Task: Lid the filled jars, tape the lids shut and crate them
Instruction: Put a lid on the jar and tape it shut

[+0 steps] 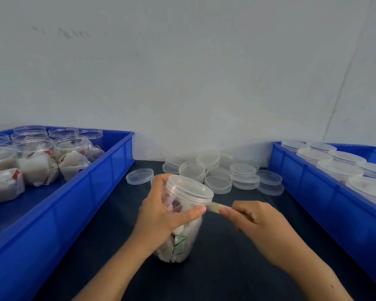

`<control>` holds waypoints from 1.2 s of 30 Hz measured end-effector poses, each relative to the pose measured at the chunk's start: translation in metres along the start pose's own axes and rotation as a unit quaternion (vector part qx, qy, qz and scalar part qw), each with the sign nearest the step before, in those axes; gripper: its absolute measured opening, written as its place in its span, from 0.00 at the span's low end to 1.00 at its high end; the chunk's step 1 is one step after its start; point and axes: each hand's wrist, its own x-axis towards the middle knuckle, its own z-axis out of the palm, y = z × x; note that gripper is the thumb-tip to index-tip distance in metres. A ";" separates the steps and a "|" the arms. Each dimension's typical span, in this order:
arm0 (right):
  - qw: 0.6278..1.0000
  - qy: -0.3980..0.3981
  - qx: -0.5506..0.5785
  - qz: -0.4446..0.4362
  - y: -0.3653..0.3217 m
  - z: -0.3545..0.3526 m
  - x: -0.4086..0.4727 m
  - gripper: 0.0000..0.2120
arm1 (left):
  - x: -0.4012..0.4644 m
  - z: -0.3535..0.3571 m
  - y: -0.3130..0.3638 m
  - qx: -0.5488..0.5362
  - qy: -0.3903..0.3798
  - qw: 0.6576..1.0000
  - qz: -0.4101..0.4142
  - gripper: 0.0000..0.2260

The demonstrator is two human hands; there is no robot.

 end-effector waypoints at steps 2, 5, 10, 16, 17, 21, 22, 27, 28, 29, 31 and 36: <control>1.000 0.009 -0.026 -0.003 0.002 -0.001 0.001 0.34 | 0.001 -0.001 0.001 -0.006 -0.006 1.000 -0.004 0.31; 0.999 0.019 -0.049 0.010 0.004 -0.001 0.002 0.34 | 0.002 -0.002 0.003 -0.009 -0.021 1.000 -0.013 0.31; 1.000 0.001 -0.025 0.019 0.001 0.006 0.004 0.37 | 0.003 -0.007 0.000 -0.048 -0.079 0.995 -0.037 0.36; 1.000 0.011 -0.019 0.021 -0.005 0.012 0.002 0.33 | 0.001 -0.010 0.000 -0.103 -0.129 0.985 -0.054 0.39; 0.999 0.018 -0.020 0.020 -0.005 0.013 0.002 0.33 | -0.001 -0.009 0.001 -0.109 -0.134 0.983 -0.060 0.38; 0.999 0.018 0.017 0.032 -0.004 0.016 0.003 0.34 | -0.007 -0.007 0.006 -0.081 -0.125 0.986 -0.071 0.26; 0.998 0.012 0.046 0.041 -0.003 0.017 0.003 0.33 | -0.009 -0.007 0.006 -0.051 -0.113 0.990 -0.066 0.22; 0.992 0.013 0.117 0.047 -0.007 0.026 0.001 0.31 | -0.017 -0.003 0.009 -0.033 -0.034 0.999 -0.025 0.28; 0.992 0.019 0.119 0.042 -0.009 0.029 0.000 0.31 | -0.018 -0.001 0.009 -0.027 -0.018 0.999 -0.026 0.34; 0.991 0.024 0.124 0.037 -0.011 0.031 0.000 0.32 | -0.019 0.002 0.009 -0.012 0.000 1.000 -0.020 0.38; 0.990 0.031 0.132 0.032 -0.015 0.033 -0.002 0.33 | -0.020 0.006 0.009 0.021 0.043 0.999 -0.014 0.40; 0.990 0.044 0.131 0.028 -0.018 0.033 -0.003 0.35 | -0.017 0.011 0.006 0.040 0.088 0.995 -0.016 0.40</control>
